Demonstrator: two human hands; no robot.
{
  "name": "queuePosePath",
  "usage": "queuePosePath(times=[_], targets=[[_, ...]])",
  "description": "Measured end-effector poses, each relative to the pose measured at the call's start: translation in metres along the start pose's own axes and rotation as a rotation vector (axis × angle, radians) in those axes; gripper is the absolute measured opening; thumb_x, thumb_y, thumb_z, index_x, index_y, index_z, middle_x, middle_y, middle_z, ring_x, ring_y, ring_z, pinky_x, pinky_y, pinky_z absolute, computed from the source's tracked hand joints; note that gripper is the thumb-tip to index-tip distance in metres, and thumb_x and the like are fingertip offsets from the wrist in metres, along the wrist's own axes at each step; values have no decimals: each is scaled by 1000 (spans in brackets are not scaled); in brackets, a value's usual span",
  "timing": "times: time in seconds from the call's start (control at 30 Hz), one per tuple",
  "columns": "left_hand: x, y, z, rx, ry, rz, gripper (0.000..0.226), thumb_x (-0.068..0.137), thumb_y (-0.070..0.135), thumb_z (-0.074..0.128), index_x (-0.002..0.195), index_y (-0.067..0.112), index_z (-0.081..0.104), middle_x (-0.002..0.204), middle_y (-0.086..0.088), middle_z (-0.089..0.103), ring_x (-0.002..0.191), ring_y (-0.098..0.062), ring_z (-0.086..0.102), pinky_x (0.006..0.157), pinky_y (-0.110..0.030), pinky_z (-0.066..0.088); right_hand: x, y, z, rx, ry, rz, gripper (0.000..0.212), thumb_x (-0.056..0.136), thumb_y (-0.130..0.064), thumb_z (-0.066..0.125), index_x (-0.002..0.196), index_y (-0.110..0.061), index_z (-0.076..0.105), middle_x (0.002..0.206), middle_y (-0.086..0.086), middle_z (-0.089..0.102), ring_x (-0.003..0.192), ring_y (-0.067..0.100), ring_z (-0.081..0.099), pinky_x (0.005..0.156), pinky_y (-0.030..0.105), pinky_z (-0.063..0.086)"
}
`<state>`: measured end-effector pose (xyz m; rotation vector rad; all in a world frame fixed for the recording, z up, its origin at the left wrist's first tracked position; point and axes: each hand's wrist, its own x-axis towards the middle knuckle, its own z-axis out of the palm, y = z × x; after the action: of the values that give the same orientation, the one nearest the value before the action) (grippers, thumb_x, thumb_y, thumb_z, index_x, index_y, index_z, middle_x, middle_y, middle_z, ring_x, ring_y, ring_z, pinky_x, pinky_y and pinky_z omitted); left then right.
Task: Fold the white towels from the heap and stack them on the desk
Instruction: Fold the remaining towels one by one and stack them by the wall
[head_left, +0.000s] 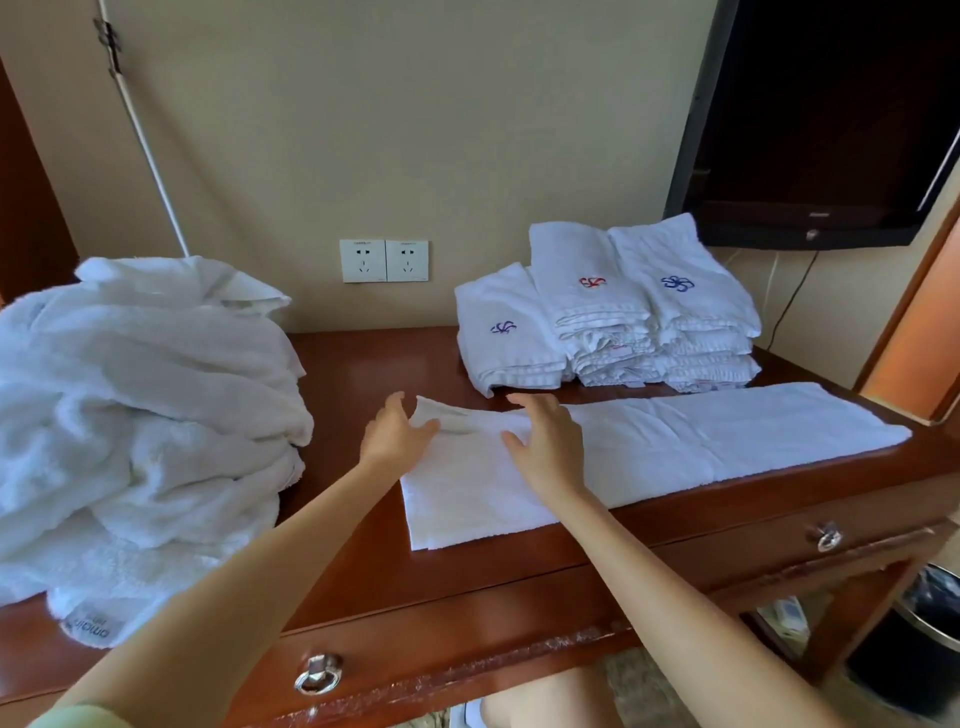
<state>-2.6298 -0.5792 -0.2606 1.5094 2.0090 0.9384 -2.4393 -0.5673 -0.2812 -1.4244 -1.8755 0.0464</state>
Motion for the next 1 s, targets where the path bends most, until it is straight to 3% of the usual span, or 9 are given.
queuePosePath(times=[0.27,0.4,0.53,0.6,0.7,0.77,0.87,0.93,1.0], targets=[[14,-19,15,87,126,127,69,89,42,58,148,18,30,135,2,54,131,-25,41,107,-43,29,21,-8,43,-150,-69,62,43,91,-44,58,126,-18,60,120,4,63,117,26,54,111,44,24],[19,-20,16,69,135,114,77,86,43,63,149,19,27,131,-2,54,124,-27,47,106,-45,33,22,-6,41,-125,-7,36,31,89,-32,63,115,-17,65,105,3,65,103,28,59,100,39,34],[17,-21,13,-139,138,78,84,81,45,70,150,25,25,141,-7,38,119,-28,51,99,-45,46,20,-10,39,-83,7,-32,42,86,-20,69,126,-15,59,112,4,63,105,27,58,92,37,40],[16,-20,10,-231,128,62,86,80,36,75,149,27,26,143,-7,35,117,-26,51,93,-38,50,19,-12,38,-59,22,-62,43,84,-17,71,125,-16,59,111,4,62,103,26,59,89,37,42],[11,-18,2,-411,107,39,88,78,16,78,149,27,27,144,-8,39,105,-18,53,72,-21,46,16,-13,33,-1,37,-77,40,81,-17,75,119,-19,64,105,0,62,97,22,61,84,36,45],[5,-17,-2,-536,87,9,93,76,9,78,150,26,25,146,-9,38,112,-18,51,77,-19,43,14,-14,28,80,60,-65,38,78,-21,78,115,-21,68,101,-4,62,91,18,61,79,34,49],[-6,-16,-8,-609,42,-38,98,76,9,80,152,25,20,147,-10,40,131,-23,42,90,-27,37,9,-15,20,279,101,-59,36,77,-22,80,112,-20,71,94,-7,60,85,11,60,71,27,51],[-13,-17,-9,-619,11,-33,96,77,9,79,152,24,21,138,-8,51,121,-20,51,87,-24,39,4,-16,15,371,147,-84,30,79,-18,78,108,-21,74,88,-8,58,82,9,58,70,21,47],[-23,-19,-10,-535,50,43,85,79,9,76,148,23,29,117,-2,64,103,-13,61,73,-17,44,-4,-18,9,435,182,-128,23,81,-16,72,103,-22,76,86,-7,58,83,6,56,72,15,45]])
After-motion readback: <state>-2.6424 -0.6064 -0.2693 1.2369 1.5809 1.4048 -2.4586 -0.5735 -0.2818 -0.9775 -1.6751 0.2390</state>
